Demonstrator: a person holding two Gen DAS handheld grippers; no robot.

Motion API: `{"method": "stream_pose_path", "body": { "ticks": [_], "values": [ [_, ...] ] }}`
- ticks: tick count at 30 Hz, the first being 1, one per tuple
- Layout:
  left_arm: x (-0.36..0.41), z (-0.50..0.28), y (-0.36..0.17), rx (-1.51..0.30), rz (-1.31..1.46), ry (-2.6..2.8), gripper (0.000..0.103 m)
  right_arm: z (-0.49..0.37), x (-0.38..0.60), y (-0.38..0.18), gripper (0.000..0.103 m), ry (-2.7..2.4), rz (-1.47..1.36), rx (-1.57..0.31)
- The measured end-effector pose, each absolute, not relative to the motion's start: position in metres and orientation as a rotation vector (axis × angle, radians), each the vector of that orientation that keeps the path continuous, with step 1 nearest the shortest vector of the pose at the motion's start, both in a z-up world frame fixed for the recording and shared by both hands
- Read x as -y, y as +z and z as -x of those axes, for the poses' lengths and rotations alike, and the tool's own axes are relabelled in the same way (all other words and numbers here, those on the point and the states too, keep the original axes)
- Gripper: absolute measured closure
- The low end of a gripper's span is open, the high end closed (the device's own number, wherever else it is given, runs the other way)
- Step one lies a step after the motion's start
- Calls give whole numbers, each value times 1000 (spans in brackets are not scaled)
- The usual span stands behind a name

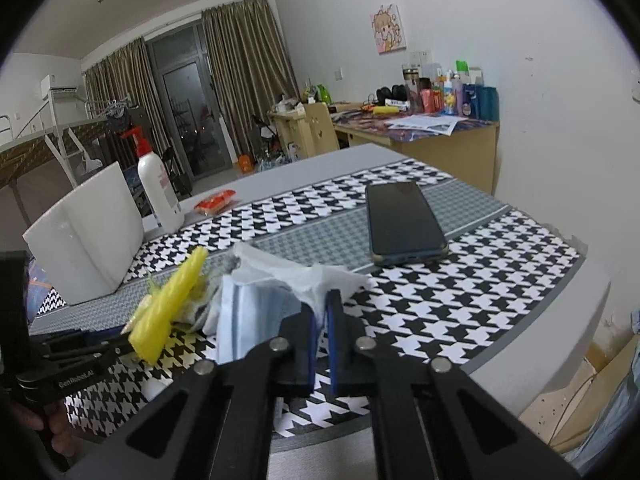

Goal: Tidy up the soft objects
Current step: 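Carry the tissue pack with the left tool over the white foam box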

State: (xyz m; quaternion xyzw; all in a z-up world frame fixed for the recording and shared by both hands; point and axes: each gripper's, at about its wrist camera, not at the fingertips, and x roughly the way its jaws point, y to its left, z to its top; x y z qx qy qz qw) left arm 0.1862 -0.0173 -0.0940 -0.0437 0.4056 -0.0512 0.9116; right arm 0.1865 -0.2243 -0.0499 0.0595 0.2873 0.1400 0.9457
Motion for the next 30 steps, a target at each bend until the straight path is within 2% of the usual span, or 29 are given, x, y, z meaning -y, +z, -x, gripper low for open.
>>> {"method": "stream_pose_path", "body": {
  "ticks": [30],
  "values": [
    [2, -143, -58, -699, 117, -116, 78, -149, 212, -7, 96, 338, -105, -439]
  ]
}}
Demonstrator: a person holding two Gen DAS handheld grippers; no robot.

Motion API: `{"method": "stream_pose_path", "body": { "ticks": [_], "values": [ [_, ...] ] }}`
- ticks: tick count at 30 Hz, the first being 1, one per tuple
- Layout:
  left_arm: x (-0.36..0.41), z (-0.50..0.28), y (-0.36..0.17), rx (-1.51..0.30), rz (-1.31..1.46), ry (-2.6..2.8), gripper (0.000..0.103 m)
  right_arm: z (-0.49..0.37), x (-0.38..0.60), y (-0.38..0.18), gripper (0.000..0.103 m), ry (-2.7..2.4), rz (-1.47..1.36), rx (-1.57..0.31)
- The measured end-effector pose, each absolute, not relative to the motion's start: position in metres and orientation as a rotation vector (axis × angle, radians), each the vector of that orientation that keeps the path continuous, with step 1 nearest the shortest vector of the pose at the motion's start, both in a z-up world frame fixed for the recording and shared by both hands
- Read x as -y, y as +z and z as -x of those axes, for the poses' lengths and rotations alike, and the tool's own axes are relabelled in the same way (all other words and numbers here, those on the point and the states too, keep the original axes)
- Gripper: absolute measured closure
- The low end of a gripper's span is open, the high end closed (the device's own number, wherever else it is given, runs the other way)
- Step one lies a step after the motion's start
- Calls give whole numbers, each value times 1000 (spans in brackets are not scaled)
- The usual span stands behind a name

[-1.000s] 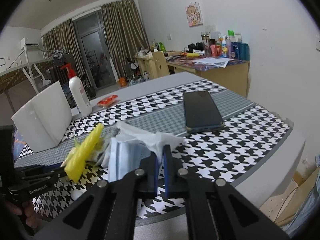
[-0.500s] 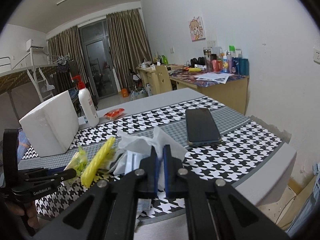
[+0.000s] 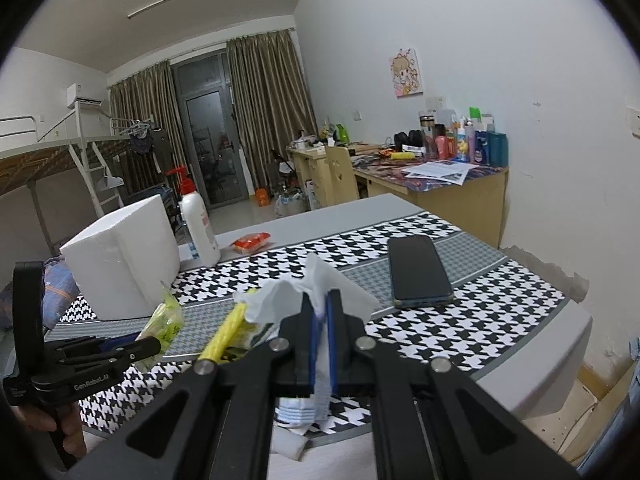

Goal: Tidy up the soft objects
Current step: 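Carry the tissue pack with the left tool over the white foam box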

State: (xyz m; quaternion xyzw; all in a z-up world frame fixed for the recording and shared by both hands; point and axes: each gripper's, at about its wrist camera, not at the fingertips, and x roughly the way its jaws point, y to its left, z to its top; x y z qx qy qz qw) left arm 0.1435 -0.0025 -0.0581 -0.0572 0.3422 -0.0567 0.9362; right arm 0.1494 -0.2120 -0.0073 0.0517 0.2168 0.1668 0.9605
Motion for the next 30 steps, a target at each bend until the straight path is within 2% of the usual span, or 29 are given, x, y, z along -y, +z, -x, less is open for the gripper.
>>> {"method": "stream_pose_path", "body": {
  "ticks": [30],
  "values": [
    [-26, -102, -18, -560, 99, -43, 78, -131, 167, 20, 96, 469, -63, -369]
  ]
}}
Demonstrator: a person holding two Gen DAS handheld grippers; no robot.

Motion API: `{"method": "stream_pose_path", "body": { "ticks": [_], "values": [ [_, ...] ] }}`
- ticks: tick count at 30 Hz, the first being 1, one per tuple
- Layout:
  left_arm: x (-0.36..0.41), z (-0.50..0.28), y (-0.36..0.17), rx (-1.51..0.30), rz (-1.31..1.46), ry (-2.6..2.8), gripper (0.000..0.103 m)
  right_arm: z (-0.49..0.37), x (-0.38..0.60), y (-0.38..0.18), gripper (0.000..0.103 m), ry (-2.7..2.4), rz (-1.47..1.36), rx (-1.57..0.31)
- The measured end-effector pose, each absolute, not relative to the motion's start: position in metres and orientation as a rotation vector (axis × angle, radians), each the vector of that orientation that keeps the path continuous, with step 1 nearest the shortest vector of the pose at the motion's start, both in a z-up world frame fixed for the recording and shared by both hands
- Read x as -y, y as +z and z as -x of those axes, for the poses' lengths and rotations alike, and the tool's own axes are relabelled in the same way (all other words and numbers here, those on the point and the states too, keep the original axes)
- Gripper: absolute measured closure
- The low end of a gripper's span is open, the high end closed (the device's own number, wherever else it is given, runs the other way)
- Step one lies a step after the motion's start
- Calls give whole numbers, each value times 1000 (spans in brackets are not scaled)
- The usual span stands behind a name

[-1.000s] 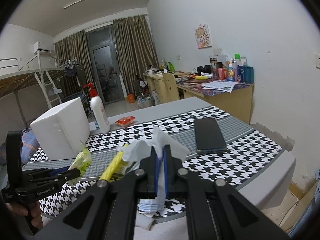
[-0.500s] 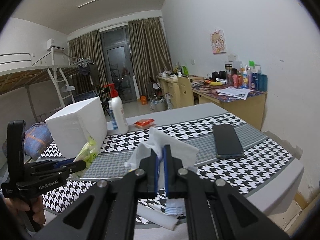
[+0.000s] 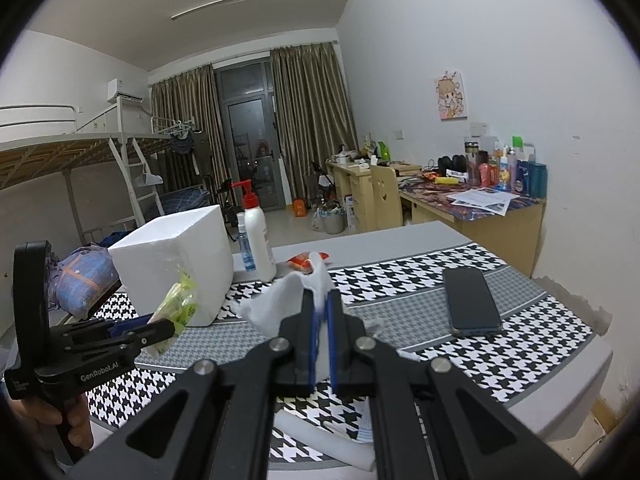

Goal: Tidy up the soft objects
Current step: 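Carry the tissue pack with the left tool over the white foam box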

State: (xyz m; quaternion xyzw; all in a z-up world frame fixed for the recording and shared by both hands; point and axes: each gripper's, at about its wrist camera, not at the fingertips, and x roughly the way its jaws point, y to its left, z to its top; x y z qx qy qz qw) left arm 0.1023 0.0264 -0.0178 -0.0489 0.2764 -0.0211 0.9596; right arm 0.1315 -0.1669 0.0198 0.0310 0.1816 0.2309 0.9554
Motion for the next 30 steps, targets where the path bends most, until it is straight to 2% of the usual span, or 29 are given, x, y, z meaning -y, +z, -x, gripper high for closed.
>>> {"method": "stream_pose_path", "body": {
  "ticks": [30],
  "values": [
    [-63, -93, 19, -484, 90, 53, 78, -142, 117, 37, 96, 590, -24, -362]
  ]
}}
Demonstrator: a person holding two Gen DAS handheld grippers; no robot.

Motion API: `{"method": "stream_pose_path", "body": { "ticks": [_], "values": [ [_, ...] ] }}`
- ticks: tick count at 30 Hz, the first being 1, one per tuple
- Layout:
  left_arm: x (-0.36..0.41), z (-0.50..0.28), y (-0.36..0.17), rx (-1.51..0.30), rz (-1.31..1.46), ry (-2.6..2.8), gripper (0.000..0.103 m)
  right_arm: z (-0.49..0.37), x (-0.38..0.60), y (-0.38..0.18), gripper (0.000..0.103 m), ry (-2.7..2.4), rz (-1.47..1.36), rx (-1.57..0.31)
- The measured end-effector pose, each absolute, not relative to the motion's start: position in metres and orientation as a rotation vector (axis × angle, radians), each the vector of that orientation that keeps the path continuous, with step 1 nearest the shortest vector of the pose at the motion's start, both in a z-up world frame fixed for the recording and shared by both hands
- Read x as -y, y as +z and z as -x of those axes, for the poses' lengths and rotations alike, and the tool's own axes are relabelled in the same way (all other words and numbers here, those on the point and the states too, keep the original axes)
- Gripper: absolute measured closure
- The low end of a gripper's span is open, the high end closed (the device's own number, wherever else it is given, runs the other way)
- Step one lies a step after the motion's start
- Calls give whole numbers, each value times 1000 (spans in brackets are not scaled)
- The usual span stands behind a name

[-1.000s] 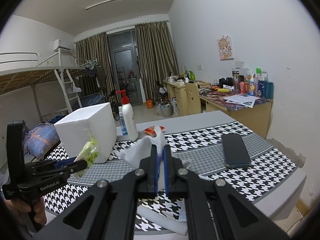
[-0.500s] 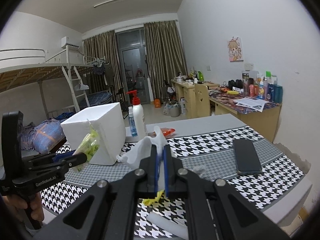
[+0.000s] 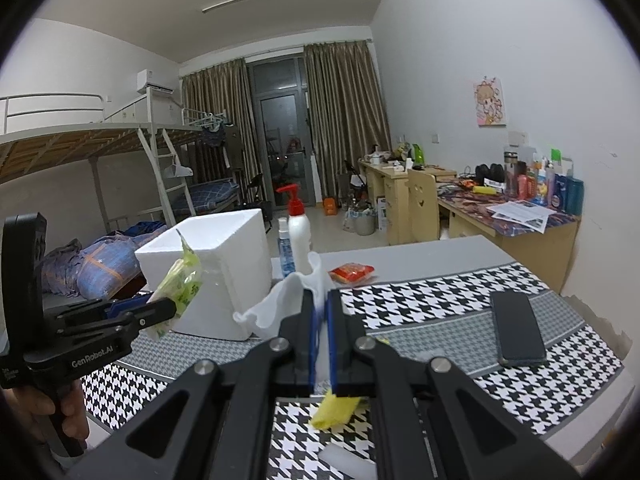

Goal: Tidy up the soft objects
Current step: 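Carry the tissue pack with the left tool over the white foam box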

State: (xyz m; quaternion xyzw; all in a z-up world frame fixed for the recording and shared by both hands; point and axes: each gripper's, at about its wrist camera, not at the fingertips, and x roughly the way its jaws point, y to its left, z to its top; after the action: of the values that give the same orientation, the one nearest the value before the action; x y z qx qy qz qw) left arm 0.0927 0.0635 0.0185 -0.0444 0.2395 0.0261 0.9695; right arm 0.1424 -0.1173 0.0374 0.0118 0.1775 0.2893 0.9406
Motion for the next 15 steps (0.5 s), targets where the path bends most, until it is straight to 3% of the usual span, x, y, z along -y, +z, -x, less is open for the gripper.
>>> {"method": "stream_pose_path", "body": {
  "ticks": [15],
  "values": [
    [-78, -95, 36, -441, 59, 79, 78, -152, 97, 47, 96, 628, -22, -352]
  ]
}}
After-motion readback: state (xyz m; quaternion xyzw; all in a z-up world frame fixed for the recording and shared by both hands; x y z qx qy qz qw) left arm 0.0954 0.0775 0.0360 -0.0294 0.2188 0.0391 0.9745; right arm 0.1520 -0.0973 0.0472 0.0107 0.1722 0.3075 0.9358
